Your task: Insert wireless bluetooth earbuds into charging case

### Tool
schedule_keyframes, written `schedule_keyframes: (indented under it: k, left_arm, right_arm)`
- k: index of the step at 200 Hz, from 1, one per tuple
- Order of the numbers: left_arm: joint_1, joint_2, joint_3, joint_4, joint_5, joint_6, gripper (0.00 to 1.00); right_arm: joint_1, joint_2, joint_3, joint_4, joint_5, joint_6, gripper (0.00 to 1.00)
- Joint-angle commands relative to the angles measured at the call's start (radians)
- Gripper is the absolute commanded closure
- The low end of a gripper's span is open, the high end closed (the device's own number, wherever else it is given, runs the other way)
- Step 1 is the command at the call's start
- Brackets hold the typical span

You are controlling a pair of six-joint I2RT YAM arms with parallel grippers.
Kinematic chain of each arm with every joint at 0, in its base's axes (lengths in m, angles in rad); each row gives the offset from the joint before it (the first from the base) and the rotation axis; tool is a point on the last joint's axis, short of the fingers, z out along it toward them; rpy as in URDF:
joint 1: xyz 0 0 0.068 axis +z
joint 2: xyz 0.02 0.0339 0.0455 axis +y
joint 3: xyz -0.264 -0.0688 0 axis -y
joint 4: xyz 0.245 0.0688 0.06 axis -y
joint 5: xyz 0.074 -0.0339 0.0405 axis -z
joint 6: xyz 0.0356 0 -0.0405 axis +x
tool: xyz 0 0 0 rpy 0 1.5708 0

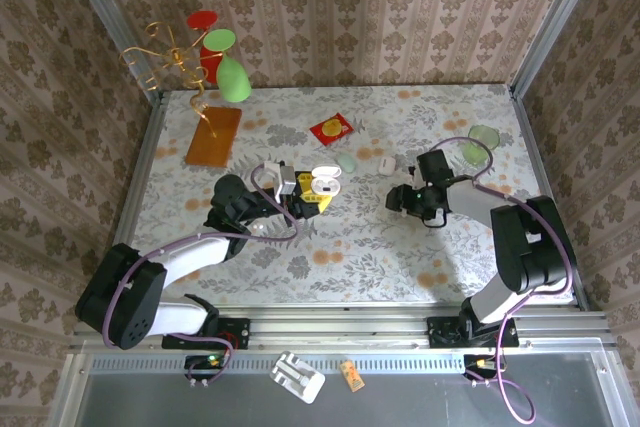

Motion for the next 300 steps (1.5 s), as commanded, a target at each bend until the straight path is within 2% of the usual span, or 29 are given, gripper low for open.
schedule_keyframes:
  k: [1, 40, 78, 98, 181, 229, 300]
  left_arm:
    - [0.006, -0.015, -0.004, 0.006, 0.01, 0.022, 0.75]
    - [0.006, -0.02, -0.002, 0.001, 0.009, 0.021, 0.75]
    - [0.006, -0.026, -0.001, -0.011, 0.007, 0.025, 0.75]
    - [0.006, -0.023, 0.002, -0.012, 0.009, 0.026, 0.75]
    - [0.002, -0.021, 0.001, -0.002, 0.007, 0.016, 0.75]
    - [0.003, -0.02, 0.0, -0.006, 0.007, 0.025, 0.75]
    - [0.002, -0.004, 0.004, 0.012, 0.013, 0.016, 0.75]
  right_arm:
    - [0.016, 0.036, 0.047, -0.031, -0.017, -0.047, 0.38]
    - [0.06, 0.062, 0.095, -0.053, -0.018, -0.053, 0.38]
    - [0.069, 0.013, 0.089, -0.055, 0.07, -0.076, 0.39]
    - [0.069, 0.036, 0.123, -0.077, 0.083, -0.118, 0.38]
    - [0.068, 0.175, 0.246, -0.127, -0.015, -0.19, 0.4]
    - [0.067, 0.127, 0.147, -0.1, -0.069, -0.174, 0.45]
    - [0.065, 0.004, 0.004, -0.098, -0.073, -0.133, 0.49]
